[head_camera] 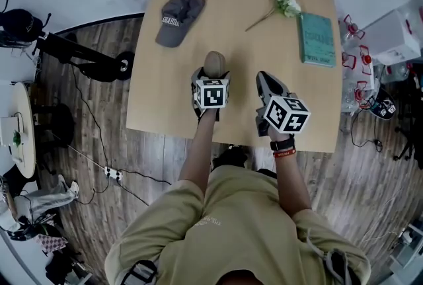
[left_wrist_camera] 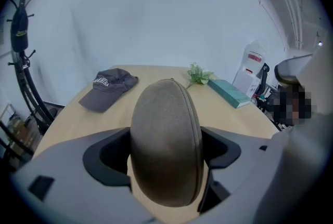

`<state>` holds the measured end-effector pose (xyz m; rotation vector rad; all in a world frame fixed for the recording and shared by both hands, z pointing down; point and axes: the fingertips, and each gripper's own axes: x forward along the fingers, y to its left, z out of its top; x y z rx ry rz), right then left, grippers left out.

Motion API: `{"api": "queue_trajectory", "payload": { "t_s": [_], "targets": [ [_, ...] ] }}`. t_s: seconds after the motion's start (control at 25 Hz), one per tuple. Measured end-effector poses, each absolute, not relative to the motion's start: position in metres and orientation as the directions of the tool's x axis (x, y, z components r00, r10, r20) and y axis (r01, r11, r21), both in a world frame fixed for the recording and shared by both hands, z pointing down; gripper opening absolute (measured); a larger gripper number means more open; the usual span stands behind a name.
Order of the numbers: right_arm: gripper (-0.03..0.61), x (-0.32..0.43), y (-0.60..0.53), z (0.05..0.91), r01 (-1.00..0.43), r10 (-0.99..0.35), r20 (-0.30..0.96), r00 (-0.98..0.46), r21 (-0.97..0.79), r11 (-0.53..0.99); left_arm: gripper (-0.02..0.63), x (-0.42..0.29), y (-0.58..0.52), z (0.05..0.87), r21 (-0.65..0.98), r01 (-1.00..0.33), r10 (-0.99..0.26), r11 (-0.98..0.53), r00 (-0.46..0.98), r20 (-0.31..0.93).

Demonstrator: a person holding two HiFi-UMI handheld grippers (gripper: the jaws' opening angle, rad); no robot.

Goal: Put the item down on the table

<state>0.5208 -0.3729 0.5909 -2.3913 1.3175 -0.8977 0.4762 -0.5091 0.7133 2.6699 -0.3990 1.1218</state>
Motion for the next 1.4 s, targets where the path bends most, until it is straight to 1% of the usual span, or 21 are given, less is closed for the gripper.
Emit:
{"api": "queue_trajectory", "payload": {
  "t_s": [0.28, 0.48, 0.72, 1.12, 1.4],
  "targets": [
    [0.017, 0.532, -0.379, 0.607, -0.653, -0.824, 0.413, 0.388, -0.508, -0.562, 0.387, 0.488, -0.517, 0.751, 0.094, -0.354, -0.146, -0.931, 0.595, 0.791],
    [0.015, 0.539, -0.374, 0.614, -0.645, -0.818, 0.421, 0.391, -0.508, -0.57, 0.387, 0.496, -0.518, 0.764, 0.09, -0.366, -0.147, -0.926, 0.571, 0.808],
    [0.017, 0.542, -0.371, 0.618, -0.636, -0.815, 0.427, 0.393, -0.514, -0.576, 0.387, 0.502, -0.51, 0.783, 0.127, -0.38, -0.112, -0.916, 0.546, 0.83],
    [0.015, 0.542, -0.368, 0.628, -0.618, -0.81, 0.443, 0.385, -0.528, -0.582, 0.387, 0.505, -0.51, 0.781, 0.106, -0.367, -0.132, -0.924, 0.567, 0.813],
    [0.015, 0.531, -0.371, 0.63, -0.624, -0.819, 0.447, 0.36, -0.538, -0.568, 0.387, 0.505, -0.506, 0.78, 0.121, -0.304, -0.083, -0.945, 0.581, 0.809]
  ]
}}
